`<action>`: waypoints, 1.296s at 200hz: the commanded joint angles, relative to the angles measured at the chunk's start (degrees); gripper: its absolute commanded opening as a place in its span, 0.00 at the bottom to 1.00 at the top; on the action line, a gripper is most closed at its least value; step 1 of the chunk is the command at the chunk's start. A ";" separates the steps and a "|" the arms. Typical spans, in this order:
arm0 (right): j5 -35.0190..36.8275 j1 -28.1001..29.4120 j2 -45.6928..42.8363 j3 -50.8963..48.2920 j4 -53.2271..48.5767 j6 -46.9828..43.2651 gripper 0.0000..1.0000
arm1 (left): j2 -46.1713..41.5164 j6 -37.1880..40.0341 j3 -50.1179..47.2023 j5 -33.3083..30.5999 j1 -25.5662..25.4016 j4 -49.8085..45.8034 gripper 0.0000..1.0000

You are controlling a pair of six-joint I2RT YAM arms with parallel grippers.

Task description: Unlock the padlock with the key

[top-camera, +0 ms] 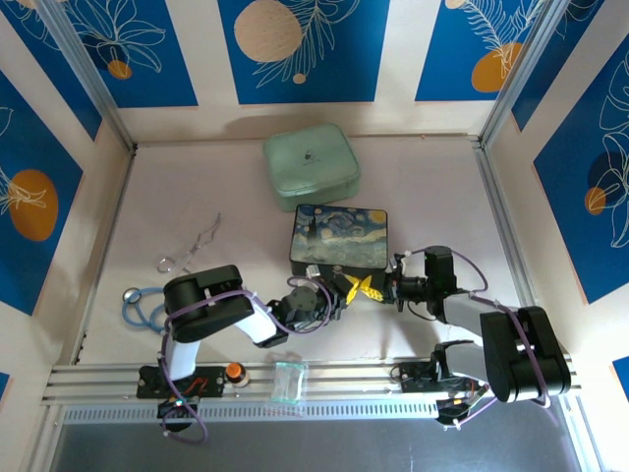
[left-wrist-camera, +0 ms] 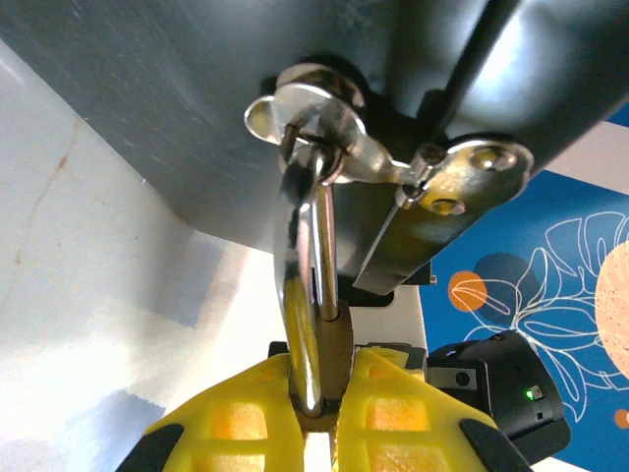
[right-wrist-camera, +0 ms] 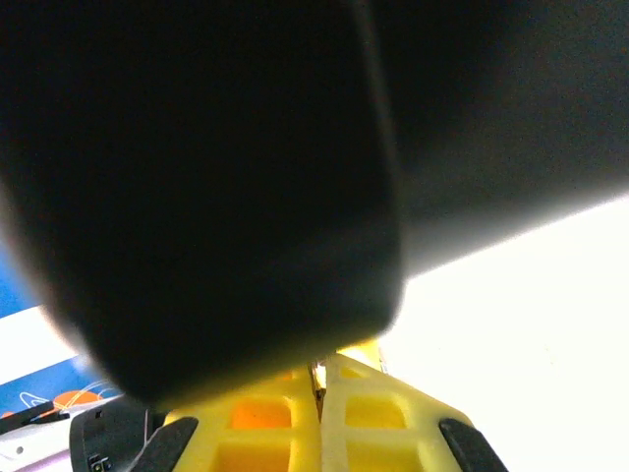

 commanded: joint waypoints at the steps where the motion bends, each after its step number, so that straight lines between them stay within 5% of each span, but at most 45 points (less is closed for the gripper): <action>1: 1.64 3.51 1.35 2.68 1.68 -1.01 0.00 | -1.89 0.98 1.72 6.56 -2.15 7.89 0.00; 49: 7.88 9.83 0.23 2.85 -1.80 -0.10 0.00 | -1.56 0.91 0.83 6.32 -2.15 7.89 0.00; 94: 18.62 10.18 -11.29 3.48 -21.65 -7.67 0.37 | -0.44 0.72 -2.50 3.51 -1.99 7.71 0.00; 117: 22.74 10.68 -16.66 2.88 -28.94 -9.87 0.46 | 1.24 0.48 -3.81 2.03 -1.99 7.72 0.00; 147: 26.01 12.25 -21.68 2.00 -33.95 -12.60 0.47 | 2.20 0.82 -4.98 1.16 -2.06 5.52 0.00; 189: 47.67 22.89 -31.68 7.17 -47.59 -19.95 0.48 | -1.11 4.13 -5.79 0.56 -1.43 -4.97 0.00; 211: 53.51 26.26 -34.84 7.57 -47.98 -22.35 0.49 | -2.89 5.32 -6.29 0.35 -1.11 -9.91 0.00; 217: 53.98 26.65 -35.01 7.57 -47.31 -22.92 0.67 | -3.21 5.77 -6.40 0.25 -1.07 -10.59 0.00; 220: 54.01 26.82 -34.88 7.48 -46.82 -23.23 0.84 | -3.31 5.97 -6.42 0.16 -1.03 -10.92 0.00; 223: 53.82 26.94 -34.72 7.48 -46.19 -23.69 0.89 | -3.45 6.08 -6.48 0.14 -1.03 -11.37 0.00; 259: 55.63 30.23 -31.99 5.63 -35.69 -33.53 0.87 | -5.49 8.59 -5.97 -0.12 -0.87 -16.94 0.00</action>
